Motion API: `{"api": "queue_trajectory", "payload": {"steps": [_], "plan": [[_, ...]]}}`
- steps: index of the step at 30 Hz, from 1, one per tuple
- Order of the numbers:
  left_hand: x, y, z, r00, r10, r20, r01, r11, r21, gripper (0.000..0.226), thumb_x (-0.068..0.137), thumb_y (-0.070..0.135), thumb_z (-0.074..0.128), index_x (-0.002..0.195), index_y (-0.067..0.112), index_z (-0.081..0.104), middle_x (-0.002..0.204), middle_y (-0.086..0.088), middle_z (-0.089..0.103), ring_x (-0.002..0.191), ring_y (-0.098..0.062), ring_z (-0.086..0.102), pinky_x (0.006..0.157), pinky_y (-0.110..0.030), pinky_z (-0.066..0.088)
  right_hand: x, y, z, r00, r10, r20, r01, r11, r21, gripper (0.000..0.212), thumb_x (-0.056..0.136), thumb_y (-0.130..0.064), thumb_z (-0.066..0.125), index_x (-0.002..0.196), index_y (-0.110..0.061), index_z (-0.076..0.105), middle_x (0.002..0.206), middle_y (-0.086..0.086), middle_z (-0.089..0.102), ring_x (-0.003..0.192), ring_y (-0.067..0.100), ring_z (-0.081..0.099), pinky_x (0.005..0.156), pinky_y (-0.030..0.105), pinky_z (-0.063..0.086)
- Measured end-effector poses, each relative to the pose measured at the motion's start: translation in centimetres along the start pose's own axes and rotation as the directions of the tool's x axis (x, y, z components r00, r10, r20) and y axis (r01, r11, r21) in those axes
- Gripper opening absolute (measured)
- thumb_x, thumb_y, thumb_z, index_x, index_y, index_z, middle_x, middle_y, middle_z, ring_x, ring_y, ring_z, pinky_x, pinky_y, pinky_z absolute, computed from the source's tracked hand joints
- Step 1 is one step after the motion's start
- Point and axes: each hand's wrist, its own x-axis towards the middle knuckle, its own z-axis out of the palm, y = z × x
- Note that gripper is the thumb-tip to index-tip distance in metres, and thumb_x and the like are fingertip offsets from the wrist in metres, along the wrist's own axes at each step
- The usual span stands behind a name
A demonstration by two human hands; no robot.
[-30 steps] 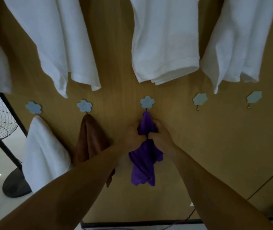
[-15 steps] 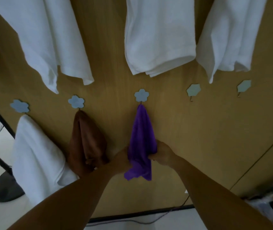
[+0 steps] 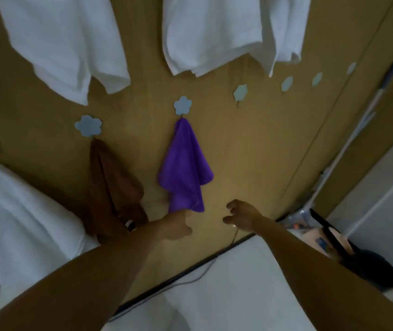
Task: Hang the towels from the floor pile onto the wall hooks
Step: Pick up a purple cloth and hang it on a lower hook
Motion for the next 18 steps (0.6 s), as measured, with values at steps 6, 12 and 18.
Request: {"api": "queue_trajectory", "payload": {"steps": [6,12,18], "plan": [[-3.0,4.2,4.1,0.962,0.212,0.173,-0.238,0.961,0.144,0.07,0.084,0.025,0.063,0.145,0.018,0.031,0.144,-0.009,0.039,0.12,-0.023,0.05,0.094,-0.025,0.043,-11.1,5.4,2.8,0.979,0.161,-0.128,-0.155,0.987,0.049,0.048,0.087,-0.028,0.069,0.131,-0.017,0.055,0.131,0.009,0.056,0.117,0.024,0.056,0.095,0.031,0.046],[-8.6,12.4,12.3,0.808,0.384,0.447,-0.494,0.854,0.161,0.071,0.086,0.03,0.062,0.147,0.017,0.028,0.146,-0.011,0.037,0.121,-0.026,0.049,0.098,-0.036,0.045,-24.3,13.8,4.1,0.884,0.398,-0.246,-0.386,0.917,0.097,0.053,0.089,-0.035,0.065,0.138,-0.025,0.048,0.139,0.008,0.048,0.119,0.026,0.052,0.096,0.032,0.045],[-15.9,20.9,20.2,0.673,0.486,0.558,-0.691,0.682,0.239,0.072,0.087,0.034,0.059,0.149,0.022,0.023,0.151,-0.007,0.028,0.128,-0.027,0.041,0.103,-0.038,0.041,-36.8,21.0,4.9,0.756,0.546,-0.361,-0.499,0.838,0.22,0.054,0.089,-0.036,0.065,0.138,-0.025,0.047,0.139,0.009,0.048,0.117,0.027,0.055,0.091,0.03,0.044]]}}
